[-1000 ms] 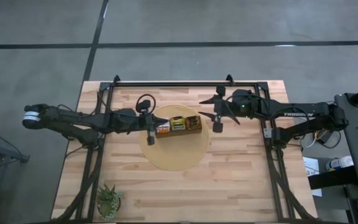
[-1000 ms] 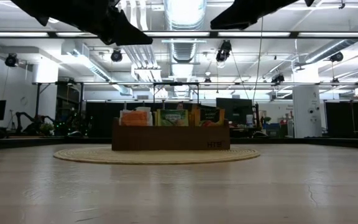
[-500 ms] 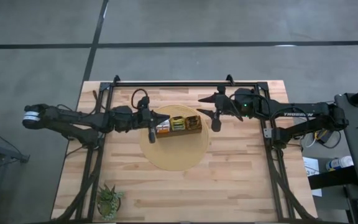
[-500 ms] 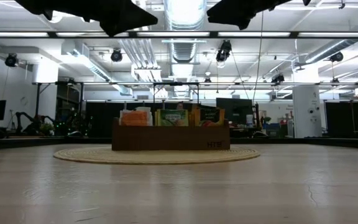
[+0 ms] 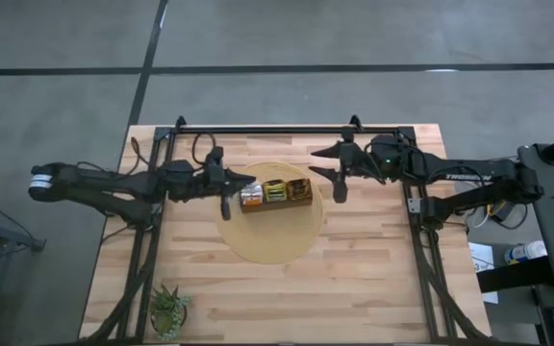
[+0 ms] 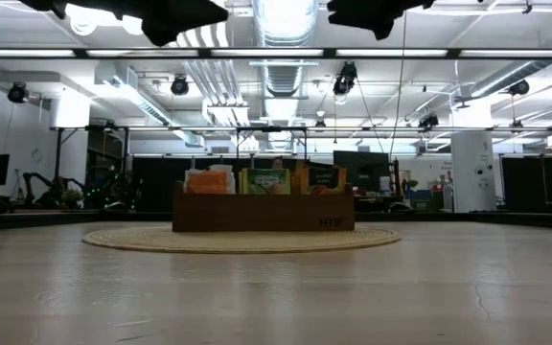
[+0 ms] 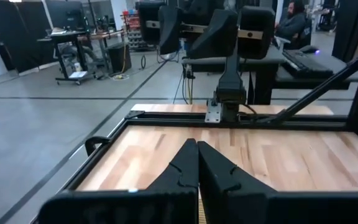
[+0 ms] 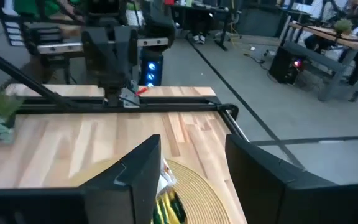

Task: Pick & Place Tea
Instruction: Return to Home Position

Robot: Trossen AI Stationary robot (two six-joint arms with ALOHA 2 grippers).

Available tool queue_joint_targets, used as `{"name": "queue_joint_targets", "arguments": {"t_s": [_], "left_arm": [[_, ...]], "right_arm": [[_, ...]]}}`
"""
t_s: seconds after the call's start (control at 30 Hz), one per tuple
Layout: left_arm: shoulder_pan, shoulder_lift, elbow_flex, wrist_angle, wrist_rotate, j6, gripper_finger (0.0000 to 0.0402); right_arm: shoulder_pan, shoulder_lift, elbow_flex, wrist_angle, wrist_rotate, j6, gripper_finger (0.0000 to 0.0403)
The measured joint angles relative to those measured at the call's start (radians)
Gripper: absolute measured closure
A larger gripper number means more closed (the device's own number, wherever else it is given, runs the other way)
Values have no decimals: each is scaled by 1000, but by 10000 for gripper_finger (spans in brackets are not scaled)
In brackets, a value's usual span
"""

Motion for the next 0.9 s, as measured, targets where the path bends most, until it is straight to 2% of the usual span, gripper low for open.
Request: {"name": "queue_joint_targets", "arguments": {"t_s": [0.1, 0.27, 0.37, 0.63, 0.9], "left_arm": [[0, -60, 0, -46, 7, -30, 401], [0, -135, -1, -89, 93, -62, 401], [-1, -161, -1, -116, 140, -68, 401], [0, -237, -2, -193, 154, -95, 401], [0, -329, -2, -266, 156, -153, 401]], "right_arm": [[0, -29, 0, -4, -68, 18, 226], [0, -74, 0, 5, -261, 24, 223], [0, -91, 0, 3, -325, 25, 225], [0, -161, -2, -64, -327, 30, 223], [0, -299, -4, -132, -328, 79, 227]]}}
